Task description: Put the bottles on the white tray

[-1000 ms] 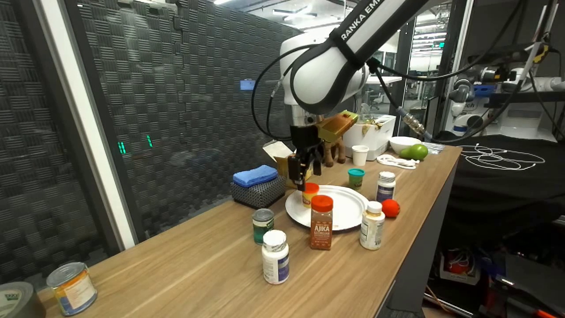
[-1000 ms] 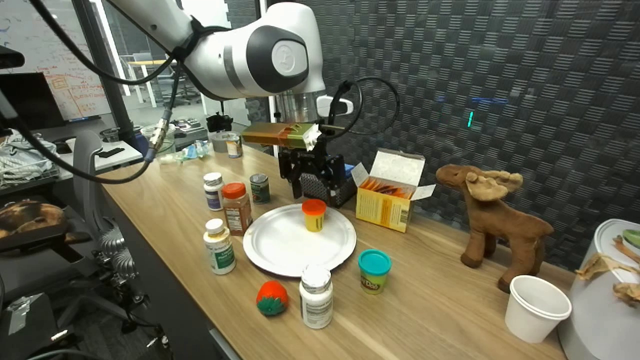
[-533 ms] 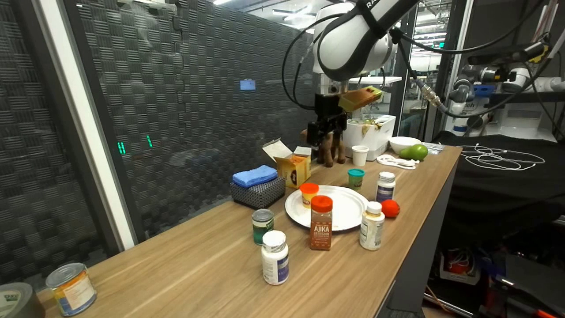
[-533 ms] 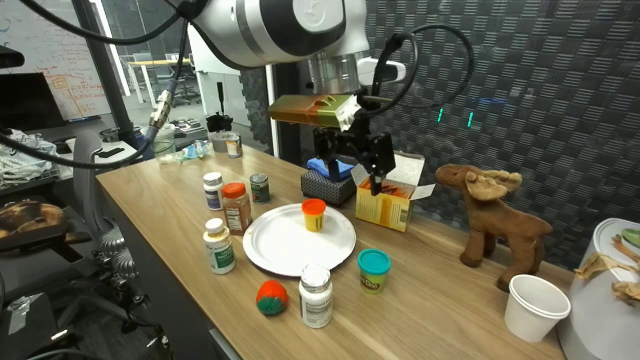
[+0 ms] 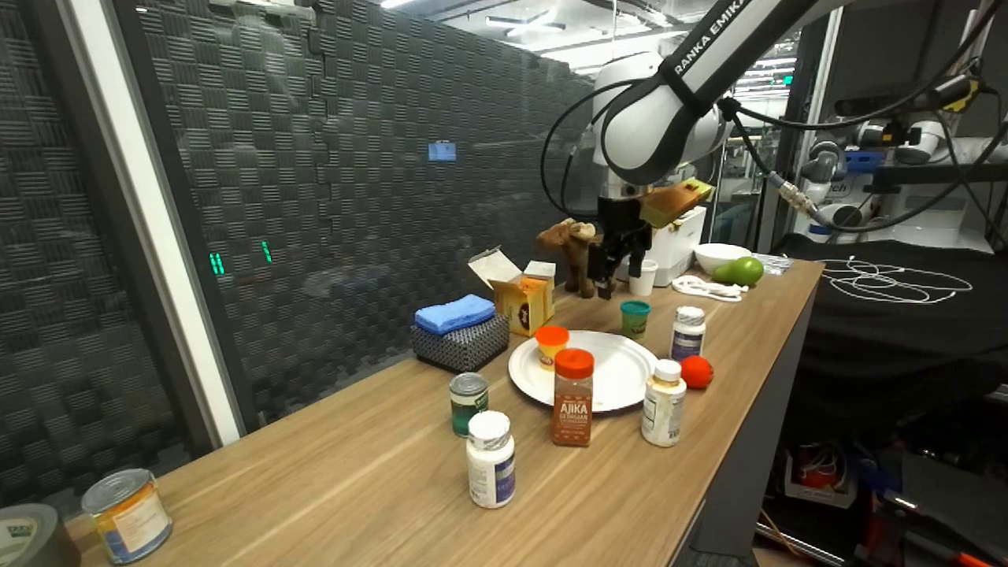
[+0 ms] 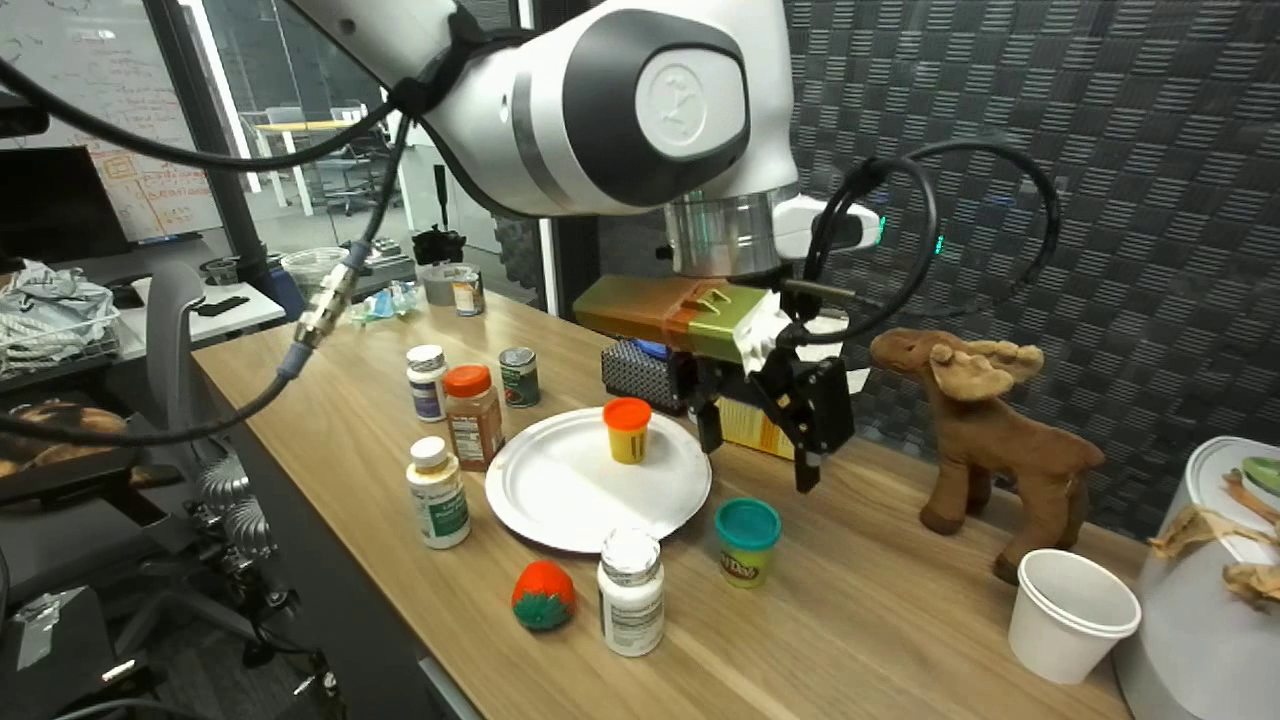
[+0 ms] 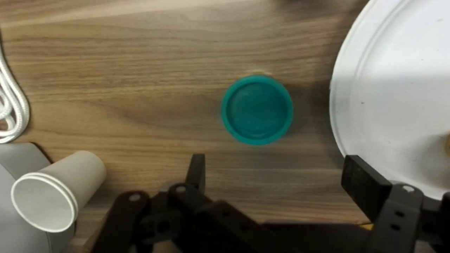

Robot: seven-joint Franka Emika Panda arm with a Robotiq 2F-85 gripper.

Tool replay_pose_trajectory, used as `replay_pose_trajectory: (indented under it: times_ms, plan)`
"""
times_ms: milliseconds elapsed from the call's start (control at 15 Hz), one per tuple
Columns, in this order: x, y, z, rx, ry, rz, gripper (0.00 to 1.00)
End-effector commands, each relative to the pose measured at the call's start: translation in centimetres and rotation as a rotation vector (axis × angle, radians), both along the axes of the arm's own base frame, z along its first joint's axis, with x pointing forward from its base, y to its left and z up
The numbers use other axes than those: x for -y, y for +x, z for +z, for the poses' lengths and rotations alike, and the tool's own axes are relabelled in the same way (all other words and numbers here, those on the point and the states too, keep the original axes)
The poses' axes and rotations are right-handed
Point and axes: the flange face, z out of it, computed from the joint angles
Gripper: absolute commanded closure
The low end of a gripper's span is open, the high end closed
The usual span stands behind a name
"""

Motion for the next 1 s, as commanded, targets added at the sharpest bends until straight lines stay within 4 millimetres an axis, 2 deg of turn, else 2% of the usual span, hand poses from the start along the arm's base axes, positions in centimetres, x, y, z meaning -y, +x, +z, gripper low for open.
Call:
replay_pose_trajectory:
  times_ms: [0, 267, 467, 533, 933]
  plan:
    - [1.9, 0.1, -1.4, 0.006, -0.012, -0.009, 0.00]
    - [3.4, -0.2, -2.7, -0.017, -0.006, -0.036, 0.00]
    - [3.7, -0.4, -3.1, -0.029, 0.004, -0.040, 0.00]
    - [3.6, -0.4, -3.1, -0.031, 0.013, -0.037, 0.20]
    - [3.2, -0.6, -2.9, -0.055, 0.031, -0.008, 0.67]
